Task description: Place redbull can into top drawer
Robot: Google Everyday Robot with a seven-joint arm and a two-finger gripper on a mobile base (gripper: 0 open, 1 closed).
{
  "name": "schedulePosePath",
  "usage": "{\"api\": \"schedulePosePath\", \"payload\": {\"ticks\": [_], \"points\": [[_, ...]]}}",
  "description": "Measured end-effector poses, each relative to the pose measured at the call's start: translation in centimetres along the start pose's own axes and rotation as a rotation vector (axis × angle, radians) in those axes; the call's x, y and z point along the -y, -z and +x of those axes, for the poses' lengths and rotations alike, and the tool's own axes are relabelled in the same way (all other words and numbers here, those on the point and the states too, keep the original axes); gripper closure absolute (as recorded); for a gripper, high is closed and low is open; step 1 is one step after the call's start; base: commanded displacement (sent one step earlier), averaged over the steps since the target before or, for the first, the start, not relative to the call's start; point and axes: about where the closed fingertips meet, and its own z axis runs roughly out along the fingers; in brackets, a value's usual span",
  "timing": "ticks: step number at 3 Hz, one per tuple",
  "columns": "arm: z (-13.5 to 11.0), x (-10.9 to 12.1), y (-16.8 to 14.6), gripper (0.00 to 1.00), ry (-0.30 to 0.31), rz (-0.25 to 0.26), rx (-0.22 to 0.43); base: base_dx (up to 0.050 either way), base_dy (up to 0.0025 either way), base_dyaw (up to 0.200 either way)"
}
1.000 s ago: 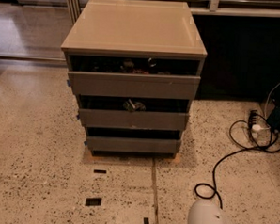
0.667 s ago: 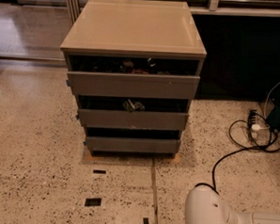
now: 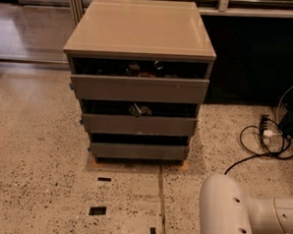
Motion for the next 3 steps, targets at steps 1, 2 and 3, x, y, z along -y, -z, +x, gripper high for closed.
{"api": "schedulePosePath", "payload": {"ticks": [1, 2, 3], "points": [[-1.5, -1.0, -3.4, 0.00, 0.033, -0.072, 0.058, 0.000, 0.00000, 0.000], [-2.3, -1.3, -4.7, 0.00, 0.049, -0.101, 0.082, 0.000, 0.00000, 0.000], [-3.4, -1.8, -6.2, 0.00, 0.056, -0.130, 0.113, 0.000, 0.00000, 0.000]]}}
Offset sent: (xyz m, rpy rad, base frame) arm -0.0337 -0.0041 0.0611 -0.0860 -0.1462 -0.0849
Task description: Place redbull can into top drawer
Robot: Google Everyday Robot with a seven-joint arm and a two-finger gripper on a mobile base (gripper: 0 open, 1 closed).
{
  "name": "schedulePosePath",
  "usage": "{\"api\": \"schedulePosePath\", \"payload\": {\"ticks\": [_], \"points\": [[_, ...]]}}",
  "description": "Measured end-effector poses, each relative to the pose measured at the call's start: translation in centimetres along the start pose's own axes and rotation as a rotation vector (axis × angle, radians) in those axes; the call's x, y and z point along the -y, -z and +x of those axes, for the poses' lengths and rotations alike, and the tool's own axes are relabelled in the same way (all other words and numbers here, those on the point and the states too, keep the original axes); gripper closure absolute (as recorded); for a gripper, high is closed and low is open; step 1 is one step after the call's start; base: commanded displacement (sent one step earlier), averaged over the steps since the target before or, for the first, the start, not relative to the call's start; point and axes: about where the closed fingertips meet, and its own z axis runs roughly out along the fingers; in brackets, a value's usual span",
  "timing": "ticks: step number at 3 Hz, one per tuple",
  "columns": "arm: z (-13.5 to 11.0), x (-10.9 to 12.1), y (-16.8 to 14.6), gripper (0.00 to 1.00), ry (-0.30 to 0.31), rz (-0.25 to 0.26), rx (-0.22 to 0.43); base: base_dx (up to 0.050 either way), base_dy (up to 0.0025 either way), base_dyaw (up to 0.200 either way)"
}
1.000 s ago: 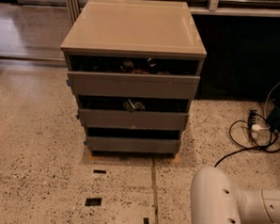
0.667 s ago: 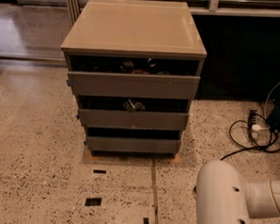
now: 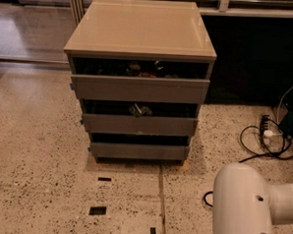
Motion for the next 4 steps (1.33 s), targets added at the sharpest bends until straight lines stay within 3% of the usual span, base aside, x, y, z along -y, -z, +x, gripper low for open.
{"api": "schedulePosePath", "payload": {"ticks": [1, 2, 3, 4], "points": [[0.0, 0.0, 0.0, 0.00, 0.000, 0.000, 0.000, 0.000, 0.00000, 0.000], [-1.4, 0.1, -2.9, 0.00, 0.005, -0.034, 0.099, 0.000, 0.00000, 0.000], [-4.4, -0.9, -8.3, 0.00, 0.003, -0.096, 0.246, 0.000, 0.00000, 0.000], [-11.6, -3.7, -15.2, 0.00, 0.007, -0.207, 0.463, 0.000, 0.00000, 0.000]]}}
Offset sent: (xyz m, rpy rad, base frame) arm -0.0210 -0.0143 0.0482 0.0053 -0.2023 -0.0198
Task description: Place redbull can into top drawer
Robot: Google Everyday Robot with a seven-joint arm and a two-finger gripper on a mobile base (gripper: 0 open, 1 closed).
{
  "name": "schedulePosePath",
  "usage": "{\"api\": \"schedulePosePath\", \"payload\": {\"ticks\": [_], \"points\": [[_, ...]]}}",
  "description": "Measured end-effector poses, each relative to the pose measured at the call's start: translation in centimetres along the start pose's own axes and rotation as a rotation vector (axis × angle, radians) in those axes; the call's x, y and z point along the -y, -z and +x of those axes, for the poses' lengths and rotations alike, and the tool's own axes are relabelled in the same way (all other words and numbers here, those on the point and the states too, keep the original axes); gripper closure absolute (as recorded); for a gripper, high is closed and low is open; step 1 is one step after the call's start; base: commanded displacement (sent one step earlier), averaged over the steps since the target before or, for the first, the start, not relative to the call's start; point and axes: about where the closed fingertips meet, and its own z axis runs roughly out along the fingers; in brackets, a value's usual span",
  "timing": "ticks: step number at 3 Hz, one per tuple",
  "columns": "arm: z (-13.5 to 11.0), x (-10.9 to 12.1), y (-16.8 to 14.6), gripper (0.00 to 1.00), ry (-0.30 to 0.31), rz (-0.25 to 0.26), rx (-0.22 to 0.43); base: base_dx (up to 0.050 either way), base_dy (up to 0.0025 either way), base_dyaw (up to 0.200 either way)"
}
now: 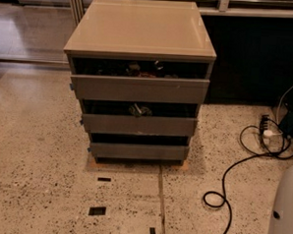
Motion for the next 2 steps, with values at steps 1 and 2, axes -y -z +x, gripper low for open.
{"api": "schedulePosePath", "payload": {"ticks": [1, 2], "points": [[-2.4, -1.2, -5.1, 0.00, -0.003, -0.068, 0.118, 0.000, 0.00000, 0.000], [-4.2, -2.0, -8.3, 0.00, 0.003, -0.121, 0.182, 0.000, 0.00000, 0.000]]}}
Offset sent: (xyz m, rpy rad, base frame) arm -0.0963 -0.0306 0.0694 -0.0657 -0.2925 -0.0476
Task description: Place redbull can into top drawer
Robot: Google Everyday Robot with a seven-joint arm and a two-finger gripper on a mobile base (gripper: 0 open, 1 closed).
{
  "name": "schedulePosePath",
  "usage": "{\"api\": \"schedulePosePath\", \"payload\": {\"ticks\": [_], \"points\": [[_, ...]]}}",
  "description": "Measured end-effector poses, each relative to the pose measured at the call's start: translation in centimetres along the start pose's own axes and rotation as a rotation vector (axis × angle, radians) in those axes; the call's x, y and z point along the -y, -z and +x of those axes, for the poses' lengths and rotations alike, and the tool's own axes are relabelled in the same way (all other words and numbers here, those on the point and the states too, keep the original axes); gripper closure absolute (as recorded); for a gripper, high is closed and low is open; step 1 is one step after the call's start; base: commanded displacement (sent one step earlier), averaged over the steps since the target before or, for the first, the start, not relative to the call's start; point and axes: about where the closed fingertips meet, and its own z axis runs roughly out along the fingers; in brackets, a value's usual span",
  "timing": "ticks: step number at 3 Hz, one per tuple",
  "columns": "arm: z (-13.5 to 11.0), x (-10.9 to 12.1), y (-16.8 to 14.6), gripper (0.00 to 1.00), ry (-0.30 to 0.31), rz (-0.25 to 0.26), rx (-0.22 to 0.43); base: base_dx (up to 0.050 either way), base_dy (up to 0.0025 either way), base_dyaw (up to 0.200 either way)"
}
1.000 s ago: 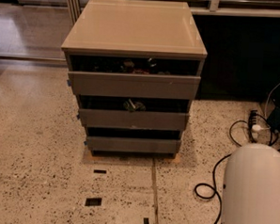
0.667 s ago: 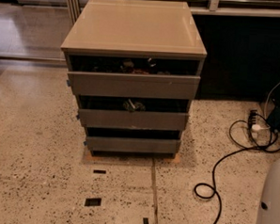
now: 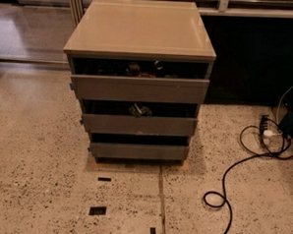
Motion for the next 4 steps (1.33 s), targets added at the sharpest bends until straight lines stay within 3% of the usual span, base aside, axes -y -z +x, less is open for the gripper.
{"api": "schedulePosePath", "payload": {"ticks": [1, 2, 3, 4], "points": [[0.0, -0.3, -0.1, 0.00, -0.006, -0.015, 0.000, 0.000, 0.00000, 0.000], [-0.5, -3.3, -0.6, 0.00, -0.065, -0.158, 0.001, 0.000, 0.00000, 0.000], [-0.1, -10.4, -5.4, 0.00, -0.207, -0.444, -0.039, 0.000, 0.00000, 0.000], [0.0, -11.2, -5.4, 0.00, -0.207, -0.476, -0.043, 0.000, 0.00000, 0.000]]}}
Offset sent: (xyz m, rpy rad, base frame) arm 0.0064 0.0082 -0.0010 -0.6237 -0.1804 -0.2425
